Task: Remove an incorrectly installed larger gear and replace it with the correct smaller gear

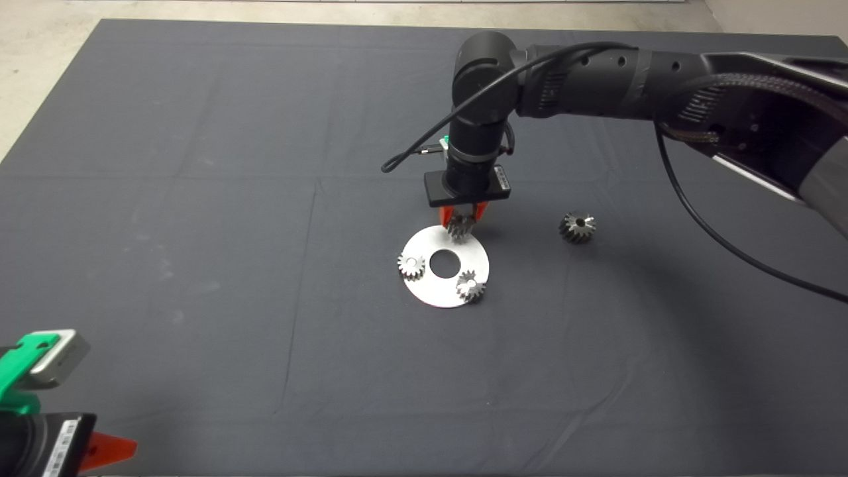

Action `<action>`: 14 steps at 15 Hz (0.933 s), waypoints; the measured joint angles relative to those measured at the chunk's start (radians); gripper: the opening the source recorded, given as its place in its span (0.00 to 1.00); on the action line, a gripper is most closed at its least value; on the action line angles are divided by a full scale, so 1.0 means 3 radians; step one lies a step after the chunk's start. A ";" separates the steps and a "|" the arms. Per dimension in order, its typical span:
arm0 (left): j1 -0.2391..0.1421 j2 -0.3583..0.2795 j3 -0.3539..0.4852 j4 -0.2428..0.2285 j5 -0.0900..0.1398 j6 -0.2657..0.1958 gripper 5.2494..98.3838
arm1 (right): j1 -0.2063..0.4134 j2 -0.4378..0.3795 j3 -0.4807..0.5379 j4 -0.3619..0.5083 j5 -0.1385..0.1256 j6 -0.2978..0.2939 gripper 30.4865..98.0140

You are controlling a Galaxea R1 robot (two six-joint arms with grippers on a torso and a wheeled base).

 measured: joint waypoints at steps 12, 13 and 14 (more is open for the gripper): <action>0.0000 -0.0002 0.0000 0.0000 -0.0004 0.0000 0.59 | 0.0017 -0.0023 0.0010 -0.0009 0.0015 0.0001 0.07; 0.0000 -0.0002 0.0000 0.0001 -0.0004 0.0000 0.59 | 0.0016 -0.0019 0.0012 -0.0010 0.0009 0.0001 0.07; 0.0000 -0.0002 0.0000 0.0001 -0.0003 0.0000 0.59 | 0.0016 -0.0019 0.0015 -0.0010 0.0005 0.0000 0.07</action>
